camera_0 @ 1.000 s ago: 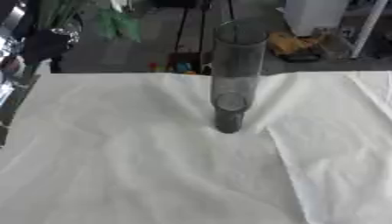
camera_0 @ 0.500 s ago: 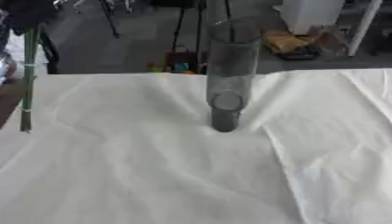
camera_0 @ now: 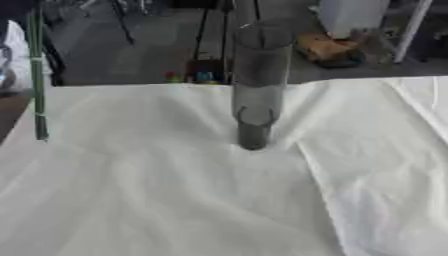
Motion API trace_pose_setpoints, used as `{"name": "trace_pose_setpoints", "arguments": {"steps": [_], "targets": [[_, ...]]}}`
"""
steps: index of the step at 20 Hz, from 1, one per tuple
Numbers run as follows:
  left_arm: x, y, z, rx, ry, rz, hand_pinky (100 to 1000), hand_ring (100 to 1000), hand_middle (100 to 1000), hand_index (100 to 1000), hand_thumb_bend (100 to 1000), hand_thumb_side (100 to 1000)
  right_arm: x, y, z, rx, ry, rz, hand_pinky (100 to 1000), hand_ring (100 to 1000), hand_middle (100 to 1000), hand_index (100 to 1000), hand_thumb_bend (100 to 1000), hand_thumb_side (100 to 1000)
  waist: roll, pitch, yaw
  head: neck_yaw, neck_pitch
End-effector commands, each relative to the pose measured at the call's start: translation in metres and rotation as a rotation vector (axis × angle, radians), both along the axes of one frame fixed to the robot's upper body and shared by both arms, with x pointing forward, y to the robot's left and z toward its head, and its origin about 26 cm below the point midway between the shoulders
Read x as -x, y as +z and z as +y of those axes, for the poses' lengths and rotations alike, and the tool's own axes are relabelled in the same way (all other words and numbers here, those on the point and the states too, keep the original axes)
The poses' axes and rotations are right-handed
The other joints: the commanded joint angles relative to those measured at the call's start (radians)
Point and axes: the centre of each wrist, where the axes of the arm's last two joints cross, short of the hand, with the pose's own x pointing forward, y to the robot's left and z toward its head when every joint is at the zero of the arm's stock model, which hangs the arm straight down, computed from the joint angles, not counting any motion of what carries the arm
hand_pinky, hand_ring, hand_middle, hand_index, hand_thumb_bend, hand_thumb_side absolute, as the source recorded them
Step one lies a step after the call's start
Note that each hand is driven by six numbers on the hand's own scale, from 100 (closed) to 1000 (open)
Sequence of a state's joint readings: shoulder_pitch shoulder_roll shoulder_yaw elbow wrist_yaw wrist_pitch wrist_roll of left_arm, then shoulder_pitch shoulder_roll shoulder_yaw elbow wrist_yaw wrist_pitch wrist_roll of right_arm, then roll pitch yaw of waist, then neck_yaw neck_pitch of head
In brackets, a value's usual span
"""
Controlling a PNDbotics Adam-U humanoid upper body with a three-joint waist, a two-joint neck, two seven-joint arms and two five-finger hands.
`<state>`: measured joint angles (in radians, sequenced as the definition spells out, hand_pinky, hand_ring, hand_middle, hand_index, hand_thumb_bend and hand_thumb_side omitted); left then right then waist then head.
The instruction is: Arrange flowers into the vase.
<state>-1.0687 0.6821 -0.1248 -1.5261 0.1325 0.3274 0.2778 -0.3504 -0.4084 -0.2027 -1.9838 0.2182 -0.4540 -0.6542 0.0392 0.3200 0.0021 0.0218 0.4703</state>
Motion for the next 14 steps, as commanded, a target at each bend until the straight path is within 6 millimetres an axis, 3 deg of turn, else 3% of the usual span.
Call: {"name": "trace_pose_setpoints", "arguments": {"steps": [1, 14], "targets": [[0.004, 0.015, 0.004, 0.07, -0.006, -0.055, 100, 100, 100, 100, 100, 490, 0.004, 0.008, -0.003, 0.017, -0.004, -0.025, 866, 865, 765, 870, 100, 1000, 0.002, -0.029, -0.004, -0.005, 0.004], [0.004, 0.023, -0.007, 0.24, -0.06, -0.105, 100, 100, 100, 100, 100, 499, 0.004, 0.006, -0.003, 0.01, -0.002, -0.016, 866, 866, 765, 871, 100, 1000, 0.02, -0.04, -0.032, 0.007, 0.019]]}}
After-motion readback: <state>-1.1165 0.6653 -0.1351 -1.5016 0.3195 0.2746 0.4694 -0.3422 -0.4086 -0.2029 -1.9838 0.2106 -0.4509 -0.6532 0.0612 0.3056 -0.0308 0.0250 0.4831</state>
